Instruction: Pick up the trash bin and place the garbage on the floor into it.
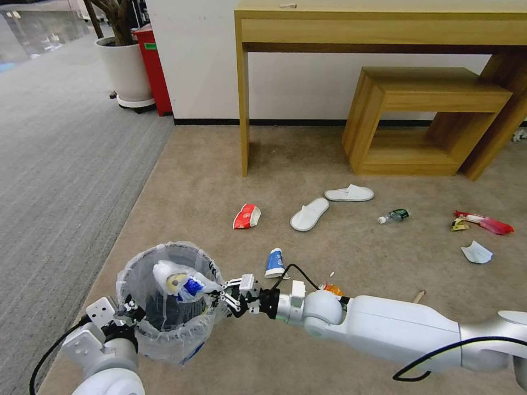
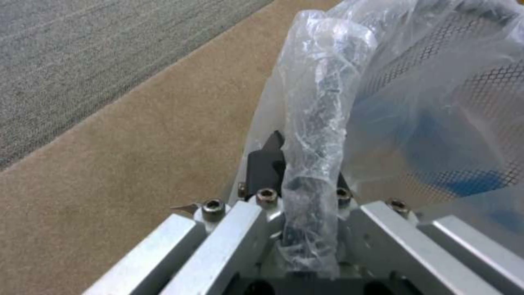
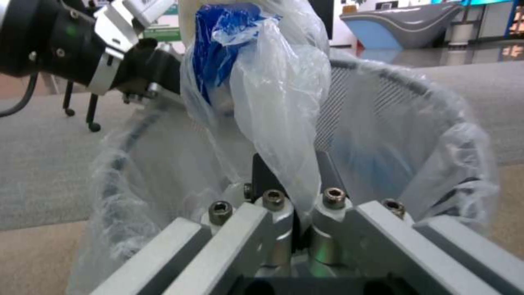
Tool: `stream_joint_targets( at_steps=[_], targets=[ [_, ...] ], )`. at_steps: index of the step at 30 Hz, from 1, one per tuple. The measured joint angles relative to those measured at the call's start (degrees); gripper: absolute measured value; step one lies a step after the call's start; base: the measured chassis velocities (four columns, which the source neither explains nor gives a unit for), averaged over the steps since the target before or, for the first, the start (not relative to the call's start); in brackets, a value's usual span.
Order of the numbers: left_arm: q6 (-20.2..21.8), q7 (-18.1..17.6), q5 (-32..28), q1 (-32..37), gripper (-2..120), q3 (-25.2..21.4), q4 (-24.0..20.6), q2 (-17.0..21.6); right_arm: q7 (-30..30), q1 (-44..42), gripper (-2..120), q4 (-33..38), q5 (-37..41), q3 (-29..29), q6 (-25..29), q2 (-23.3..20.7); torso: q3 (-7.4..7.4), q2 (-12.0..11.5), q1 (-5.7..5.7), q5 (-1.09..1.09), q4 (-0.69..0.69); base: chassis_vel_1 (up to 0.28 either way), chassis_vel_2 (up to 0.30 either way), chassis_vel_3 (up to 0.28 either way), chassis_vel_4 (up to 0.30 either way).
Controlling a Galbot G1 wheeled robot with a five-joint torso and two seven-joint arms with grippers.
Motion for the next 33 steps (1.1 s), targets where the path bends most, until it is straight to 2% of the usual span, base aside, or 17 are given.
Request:
stream_joint_targets(
  at_steps=[10,13,16,19,20,22,24,26,27,30,31,33],
  targets=[
    [-0.58,0.90,1.80,1.15,1,1.01,-0.60,-0.78,2.08,1.00,0,-1.50,-1.18,-1.51,-1.22,1.38,0.00,0.00,0.00,0.01,-0.01,0.000,0.000,0.000,0.000],
    [-0.73,1.05,2.22,1.40,1,1.19,-0.77,-0.79,2.97,0.72,14,-1.80,-1.88,-1.75,-1.51,1.66,0.00,0.00,0.00,0.00,0.00,0.000,0.000,0.000,0.000],
    [-0.79,1.10,2.37,1.45,1,1.26,-0.81,-0.83,3.25,0.41,20,-1.87,-2.33,-1.80,-1.53,1.69,0.00,0.00,0.00,0.01,0.00,0.000,0.000,0.000,0.000],
    [-0.92,1.26,2.59,1.53,1,1.31,-0.84,-0.83,3.46,-0.09,35,-1.81,-2.68,-1.83,-1.54,1.76,0.00,0.00,0.00,0.01,0.00,0.000,0.000,0.000,0.000],
    [-0.92,1.26,2.59,1.53,1,1.31,-0.84,-0.83,3.46,-0.09,35,-1.81,-2.68,-1.83,-1.54,1.76,0.00,0.00,0.00,0.01,0.00,0.000,0.000,0.000,0.000],
    [-1.10,1.42,2.82,1.66,1,1.33,-0.85,-0.83,3.54,-0.16,45,-1.30,-2.65,-1.78,-1.77,1.63,0.00,0.00,0.00,0.01,0.00,0.000,0.000,0.000,0.000],
    [-1.14,1.44,2.86,1.68,1,1.33,-0.85,-0.83,3.53,-0.15,47,-1.15,-2.61,-1.75,-1.90,1.59,0.00,0.00,0.00,0.01,0.00,0.000,0.000,0.000,0.000],
    [-1.38,1.60,3.03,1.72,1,1.38,-0.84,-0.83,3.70,-0.59,60,-0.60,-2.58,-1.20,-1.95,1.48,0.00,0.00,0.00,0.01,0.00,0.000,0.000,0.000,0.000],
    [-1.38,1.60,3.03,1.72,1,1.38,-0.84,-0.83,3.70,-0.59,60,-0.60,-2.58,-1.20,-1.95,1.48,0.00,0.00,0.00,0.01,0.00,0.000,0.000,0.000,0.000],
    [-1.80,1.72,3.12,1.56,1,1.13,-0.22,-0.82,4.32,-1.98,75,0.16,-2.84,1.08,-1.67,1.11,0.00,0.00,0.00,0.00,0.00,0.000,0.000,0.000,0.000],
    [-1.80,1.72,3.12,1.56,1,1.13,-0.22,-0.82,4.32,-1.98,75,0.16,-2.84,1.08,-1.67,1.11,0.00,0.00,0.00,0.00,0.00,0.000,0.000,0.000,0.000],
    [-2.04,1.72,3.24,1.45,1,1.00,0.23,-0.81,4.85,-3.05,85,0.99,-2.92,3.14,-1.66,0.62,0.00,0.00,0.00,0.01,0.00,0.000,0.000,0.000,0.000]
  ],
)
